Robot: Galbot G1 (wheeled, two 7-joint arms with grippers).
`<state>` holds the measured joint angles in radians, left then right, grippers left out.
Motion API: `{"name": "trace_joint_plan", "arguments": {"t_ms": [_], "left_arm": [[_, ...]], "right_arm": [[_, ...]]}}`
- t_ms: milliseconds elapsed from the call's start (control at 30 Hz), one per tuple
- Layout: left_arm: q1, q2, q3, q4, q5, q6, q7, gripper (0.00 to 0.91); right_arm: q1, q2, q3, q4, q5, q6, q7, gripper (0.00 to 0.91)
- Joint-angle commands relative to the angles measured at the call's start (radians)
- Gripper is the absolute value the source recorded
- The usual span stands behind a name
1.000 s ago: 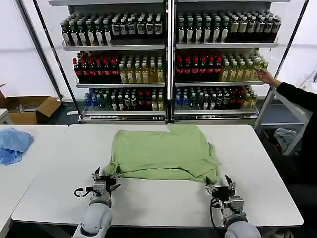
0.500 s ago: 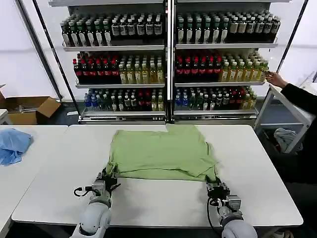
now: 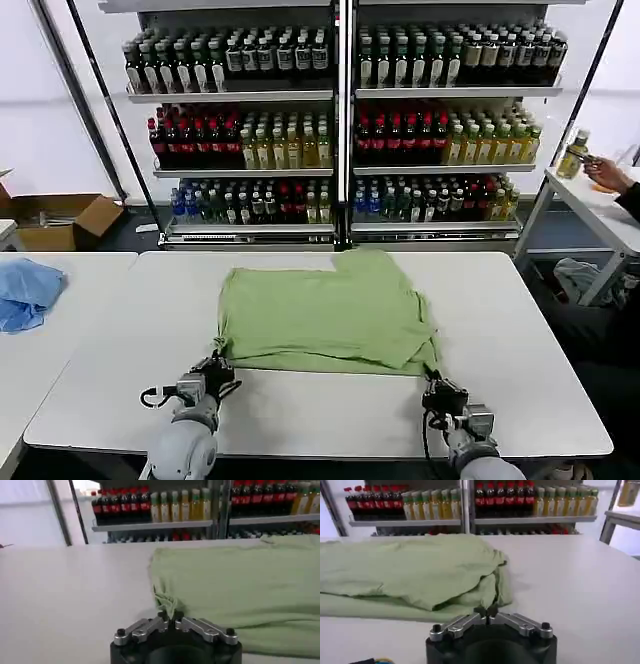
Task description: Fold and organize the clothes.
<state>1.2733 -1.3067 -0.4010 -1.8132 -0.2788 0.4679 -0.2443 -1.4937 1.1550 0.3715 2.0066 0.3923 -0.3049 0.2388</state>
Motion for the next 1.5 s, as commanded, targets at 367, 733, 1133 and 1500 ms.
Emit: {"name": "trace_joint_plan", "arguments": {"t_ms": [367, 733, 1133, 1500], "left_arm": [[0.357, 0.030, -0.039, -0.343, 0.084, 0.036, 0.020, 0.907], [0.365, 0.075, -0.075, -0.460, 0.084, 0.010, 0.018, 0.907], [-0.018, 0.050, 0.019, -0.194, 0.022, 0.035, -0.035, 0.907], [-0.366, -0.092, 0.063, 0.171, 0.118, 0.109, 0.007, 0.907]], "right_arm": [[-0.479, 0.025, 0.074, 0.286, -0.209, 0.055, 0.021, 0.615], [-0.384, -0.046, 0.201, 0.379, -0.172, 0.030, 0.035, 0.907], [0.232, -0.142, 0.039, 0.071, 0.145, -0.098, 0.138, 0.907], [0.640, -0.114, -0.178, -0.275, 0.269, -0.162, 0.182, 0.907]]}}
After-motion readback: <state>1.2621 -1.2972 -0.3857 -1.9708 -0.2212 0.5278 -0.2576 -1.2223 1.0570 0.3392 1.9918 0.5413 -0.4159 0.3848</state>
